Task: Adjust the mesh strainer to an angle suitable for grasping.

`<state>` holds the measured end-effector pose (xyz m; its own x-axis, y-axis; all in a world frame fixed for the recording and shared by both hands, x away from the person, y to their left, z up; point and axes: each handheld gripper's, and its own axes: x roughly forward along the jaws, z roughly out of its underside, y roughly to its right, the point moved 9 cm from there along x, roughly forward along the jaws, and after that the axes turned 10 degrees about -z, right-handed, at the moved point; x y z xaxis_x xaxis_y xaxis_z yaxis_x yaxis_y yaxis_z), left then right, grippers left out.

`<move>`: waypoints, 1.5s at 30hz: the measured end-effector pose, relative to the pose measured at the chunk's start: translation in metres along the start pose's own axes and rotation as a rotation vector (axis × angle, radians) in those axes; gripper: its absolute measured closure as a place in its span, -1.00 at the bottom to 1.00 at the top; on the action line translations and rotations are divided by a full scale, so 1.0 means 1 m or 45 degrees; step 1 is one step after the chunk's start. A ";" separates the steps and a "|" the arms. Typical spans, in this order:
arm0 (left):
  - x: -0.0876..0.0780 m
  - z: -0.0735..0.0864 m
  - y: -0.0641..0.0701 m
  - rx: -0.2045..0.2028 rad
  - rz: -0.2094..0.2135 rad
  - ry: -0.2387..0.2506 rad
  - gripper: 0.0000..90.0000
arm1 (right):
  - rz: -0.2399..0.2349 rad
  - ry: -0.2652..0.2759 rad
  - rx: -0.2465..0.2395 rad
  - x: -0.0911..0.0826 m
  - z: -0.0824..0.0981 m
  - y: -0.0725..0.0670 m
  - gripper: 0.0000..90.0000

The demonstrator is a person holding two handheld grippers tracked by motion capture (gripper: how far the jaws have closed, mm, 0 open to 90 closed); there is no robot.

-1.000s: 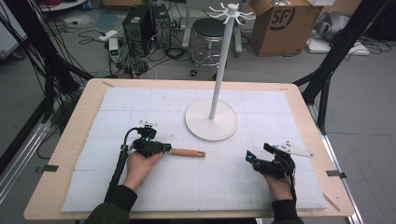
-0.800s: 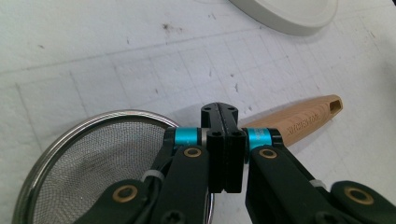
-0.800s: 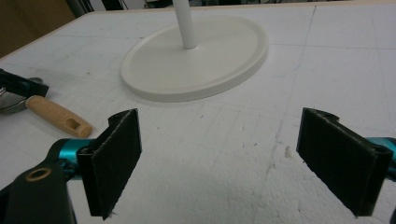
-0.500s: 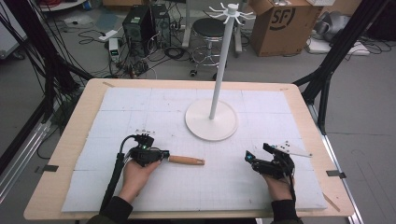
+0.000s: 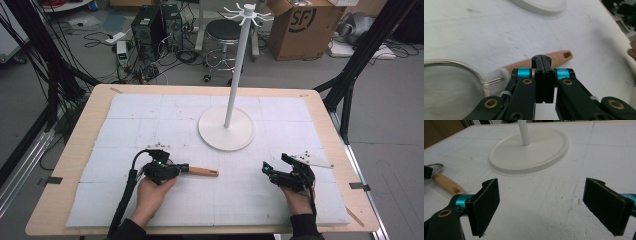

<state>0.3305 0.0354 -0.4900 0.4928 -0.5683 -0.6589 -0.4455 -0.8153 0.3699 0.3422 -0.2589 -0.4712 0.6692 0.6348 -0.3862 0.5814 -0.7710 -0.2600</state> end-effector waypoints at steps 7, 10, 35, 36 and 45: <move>0.026 0.018 0.036 0.053 0.082 -0.093 1.00 | 0.003 -0.003 0.002 0.000 0.000 0.000 -0.70; 0.036 0.022 0.042 0.051 0.079 -0.113 1.00 | 0.003 0.001 -0.001 0.000 0.000 0.001 -0.70; 0.071 -0.014 0.041 -0.006 -0.044 -0.035 1.00 | -0.001 0.013 0.008 -0.002 -0.001 0.001 -0.70; 0.071 -0.015 0.039 -0.002 -0.056 -0.035 1.00 | -0.002 0.014 0.007 -0.002 -0.001 0.001 -0.70; 0.078 -0.029 0.027 -0.033 -0.115 -0.009 1.00 | -0.005 0.021 0.012 -0.003 -0.002 0.001 -0.70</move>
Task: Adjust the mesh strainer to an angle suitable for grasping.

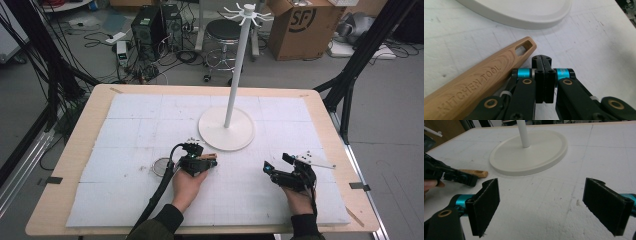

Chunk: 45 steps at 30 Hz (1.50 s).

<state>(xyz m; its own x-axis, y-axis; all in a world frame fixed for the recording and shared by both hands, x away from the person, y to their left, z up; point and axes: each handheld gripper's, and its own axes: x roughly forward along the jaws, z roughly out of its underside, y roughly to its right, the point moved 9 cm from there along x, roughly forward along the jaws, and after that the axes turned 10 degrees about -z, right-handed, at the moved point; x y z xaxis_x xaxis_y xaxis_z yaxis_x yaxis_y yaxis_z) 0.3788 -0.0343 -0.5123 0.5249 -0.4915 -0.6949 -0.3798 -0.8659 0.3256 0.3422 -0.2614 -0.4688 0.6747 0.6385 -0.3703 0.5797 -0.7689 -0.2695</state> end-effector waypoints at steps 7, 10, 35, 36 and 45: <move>0.002 -0.007 -0.012 -0.060 -0.040 0.026 1.00 | 0.000 0.003 -0.001 0.000 0.000 0.000 -0.70; 0.002 -0.008 -0.013 -0.069 -0.051 0.031 1.00 | -0.002 0.002 0.001 0.000 0.000 0.000 -0.70; 0.000 -0.022 -0.045 -0.195 -0.130 0.084 1.00 | -0.005 -0.003 0.001 0.000 0.000 0.000 -0.70; -0.001 -0.022 -0.046 -0.195 -0.136 0.088 1.00 | -0.005 -0.004 -0.001 0.000 0.000 0.000 -0.70; -0.002 -0.024 -0.051 -0.167 -0.139 0.079 1.00 | 0.002 -0.007 -0.006 0.000 0.001 0.000 -0.70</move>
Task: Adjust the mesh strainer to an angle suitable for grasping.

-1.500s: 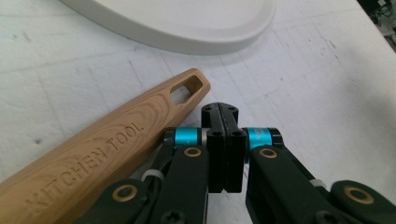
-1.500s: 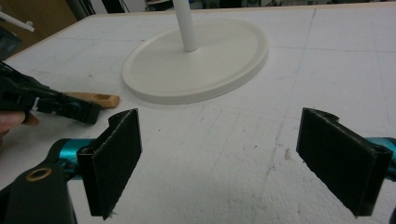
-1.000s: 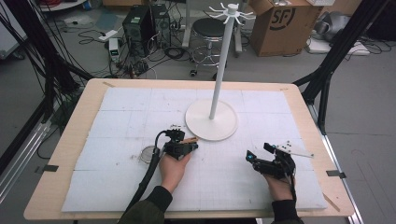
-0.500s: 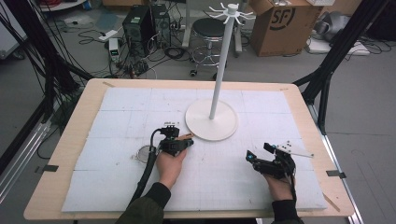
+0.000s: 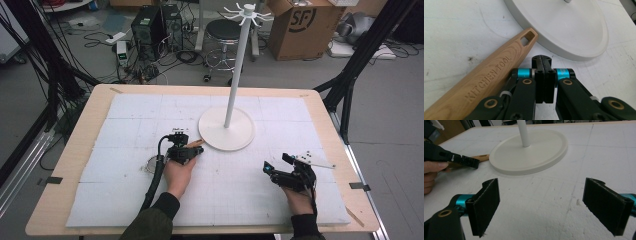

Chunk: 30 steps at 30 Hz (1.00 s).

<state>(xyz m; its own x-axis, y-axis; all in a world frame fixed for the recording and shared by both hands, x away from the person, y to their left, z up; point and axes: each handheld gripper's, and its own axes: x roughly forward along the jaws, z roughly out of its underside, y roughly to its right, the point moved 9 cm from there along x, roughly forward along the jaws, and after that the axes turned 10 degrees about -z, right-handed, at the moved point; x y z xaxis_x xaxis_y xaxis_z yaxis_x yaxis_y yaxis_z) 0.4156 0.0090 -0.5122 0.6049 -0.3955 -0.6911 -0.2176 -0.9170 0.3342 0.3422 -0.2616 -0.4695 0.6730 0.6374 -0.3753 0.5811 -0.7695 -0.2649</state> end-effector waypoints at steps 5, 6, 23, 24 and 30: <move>-0.007 0.000 -0.002 0.022 0.022 0.027 0.92 | 0.000 -0.001 -0.005 0.001 0.000 0.000 -0.70; -0.009 -0.001 -0.003 0.030 0.029 0.031 0.88 | -0.003 -0.005 -0.003 0.001 0.000 0.000 -0.70; -0.053 -0.009 -0.028 0.090 0.155 0.066 -0.02 | 0.004 -0.023 -0.015 0.003 0.002 -0.002 -0.70; -0.055 -0.010 -0.028 0.087 0.159 0.065 -0.05 | 0.004 -0.024 -0.019 0.003 0.002 -0.002 -0.70; -0.059 -0.011 -0.034 0.087 0.167 0.058 -0.19 | 0.004 -0.026 -0.016 0.003 0.003 -0.003 -0.70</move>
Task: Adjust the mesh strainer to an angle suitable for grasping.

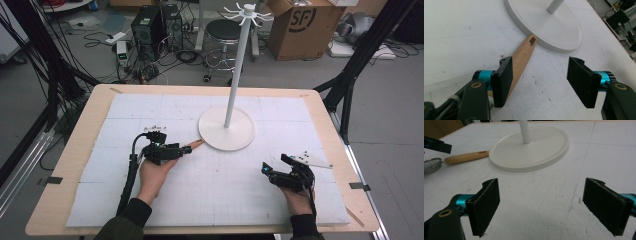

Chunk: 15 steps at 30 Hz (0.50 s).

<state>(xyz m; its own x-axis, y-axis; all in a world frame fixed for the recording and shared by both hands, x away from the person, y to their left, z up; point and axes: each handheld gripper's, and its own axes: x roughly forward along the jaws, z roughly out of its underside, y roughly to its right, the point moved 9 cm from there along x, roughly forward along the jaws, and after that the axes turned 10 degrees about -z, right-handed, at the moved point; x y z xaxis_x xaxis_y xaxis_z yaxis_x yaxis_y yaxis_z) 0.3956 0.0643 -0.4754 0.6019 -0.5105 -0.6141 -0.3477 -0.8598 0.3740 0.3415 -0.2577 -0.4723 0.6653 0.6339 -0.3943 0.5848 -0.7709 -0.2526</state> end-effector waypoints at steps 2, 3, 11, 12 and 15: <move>-0.002 0.000 -0.004 0.001 -0.007 -0.005 -0.31 | 0.000 -0.001 0.001 0.000 0.000 0.000 -0.70; -0.003 -0.001 -0.005 0.000 -0.005 0.001 -0.34 | 0.000 -0.001 0.002 0.000 0.000 0.000 -0.70; -0.015 -0.005 -0.011 0.047 0.046 0.030 -0.50 | 0.000 -0.009 -0.003 0.001 0.001 -0.001 -0.70; -0.016 -0.005 -0.012 0.045 0.043 0.028 -0.50 | -0.001 -0.009 -0.003 0.001 0.001 -0.001 -0.70; -0.018 -0.005 -0.016 0.059 0.036 0.019 -0.50 | 0.003 -0.010 -0.006 0.001 0.001 0.000 -0.70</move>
<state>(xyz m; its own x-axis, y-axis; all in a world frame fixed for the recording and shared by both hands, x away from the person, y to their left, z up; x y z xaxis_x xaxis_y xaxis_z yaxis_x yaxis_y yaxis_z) 0.3940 0.0875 -0.4676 0.6020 -0.5347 -0.5930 -0.3974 -0.8448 0.3583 0.3415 -0.2569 -0.4737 0.6629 0.6318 -0.4018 0.5856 -0.7719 -0.2475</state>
